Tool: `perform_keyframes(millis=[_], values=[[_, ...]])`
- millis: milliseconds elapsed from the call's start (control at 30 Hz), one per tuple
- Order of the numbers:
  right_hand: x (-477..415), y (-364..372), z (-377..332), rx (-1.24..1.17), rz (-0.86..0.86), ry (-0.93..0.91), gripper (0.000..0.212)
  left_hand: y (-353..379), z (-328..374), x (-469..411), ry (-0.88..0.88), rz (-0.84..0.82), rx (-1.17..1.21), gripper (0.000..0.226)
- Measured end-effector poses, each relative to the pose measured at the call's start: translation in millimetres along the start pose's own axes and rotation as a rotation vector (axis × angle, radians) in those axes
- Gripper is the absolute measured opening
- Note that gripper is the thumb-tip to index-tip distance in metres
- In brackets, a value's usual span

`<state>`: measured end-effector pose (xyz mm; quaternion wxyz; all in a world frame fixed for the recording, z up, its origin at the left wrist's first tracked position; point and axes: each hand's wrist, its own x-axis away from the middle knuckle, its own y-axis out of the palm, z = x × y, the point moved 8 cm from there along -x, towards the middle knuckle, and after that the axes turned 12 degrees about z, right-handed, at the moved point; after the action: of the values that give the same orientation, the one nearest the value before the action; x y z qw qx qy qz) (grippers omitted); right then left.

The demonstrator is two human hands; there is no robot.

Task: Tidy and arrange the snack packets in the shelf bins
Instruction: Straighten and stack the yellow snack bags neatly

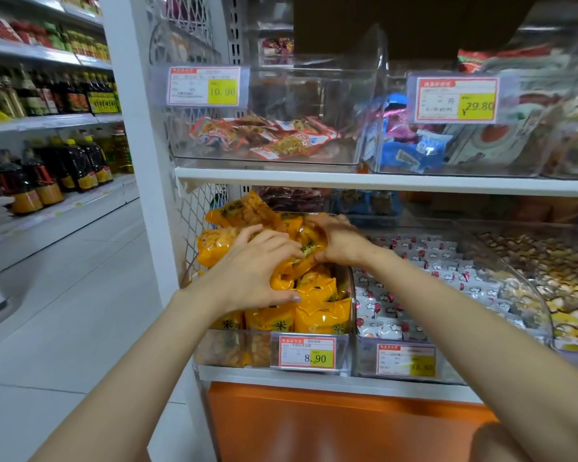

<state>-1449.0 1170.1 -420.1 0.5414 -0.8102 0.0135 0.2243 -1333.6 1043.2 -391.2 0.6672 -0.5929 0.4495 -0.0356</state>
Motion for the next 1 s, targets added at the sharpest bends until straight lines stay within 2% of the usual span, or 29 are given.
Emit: perform_keyframes(millis=[100,200,300,367,433,533,633,733,767,833,900,1000], values=[[1,2,-1,-0.017,-0.058,-0.009,0.085,5,7,-2,0.018,-0.059,-0.025,0.078],[2,9,3,0.028,-0.133,0.017,0.082,11,16,-11,0.036,-0.121,-0.045,0.078],[1,6,1,0.097,-0.083,-0.020,0.081,29,5,-17,0.026,-0.333,-0.141,0.065],[2,2,-2,0.065,-0.043,-0.048,0.079,37,-6,-17,-0.014,-0.460,-0.160,0.065],[4,-5,-5,0.007,-0.012,-0.056,0.074,40,-12,-15,-0.026,-0.516,-0.163,0.069],[3,-16,-1,-0.110,0.026,-0.052,0.060,39,-13,-13,-0.038,-0.505,-0.162,0.068],[4,-31,21,-0.269,0.047,0.075,0.057,40,-13,-12,-0.065,-0.492,-0.159,0.067],[9,-58,38,-0.630,0.179,0.192,0.019,41,-12,-12,-0.081,-0.495,-0.149,0.066],[11,-64,41,-0.727,0.195,0.206,0.016,42,-11,-11,-0.083,-0.497,-0.144,0.065],[12,-62,36,-0.708,0.113,0.141,0.026,43,-10,-11,-0.085,-0.488,-0.127,0.064],[14,-46,28,-0.593,-0.028,0.083,0.055,43,-9,-10,-0.094,-0.478,-0.107,0.062],[12,-28,21,-0.510,-0.058,0.079,0.084,41,-9,-10,-0.113,-0.455,-0.070,0.061]])
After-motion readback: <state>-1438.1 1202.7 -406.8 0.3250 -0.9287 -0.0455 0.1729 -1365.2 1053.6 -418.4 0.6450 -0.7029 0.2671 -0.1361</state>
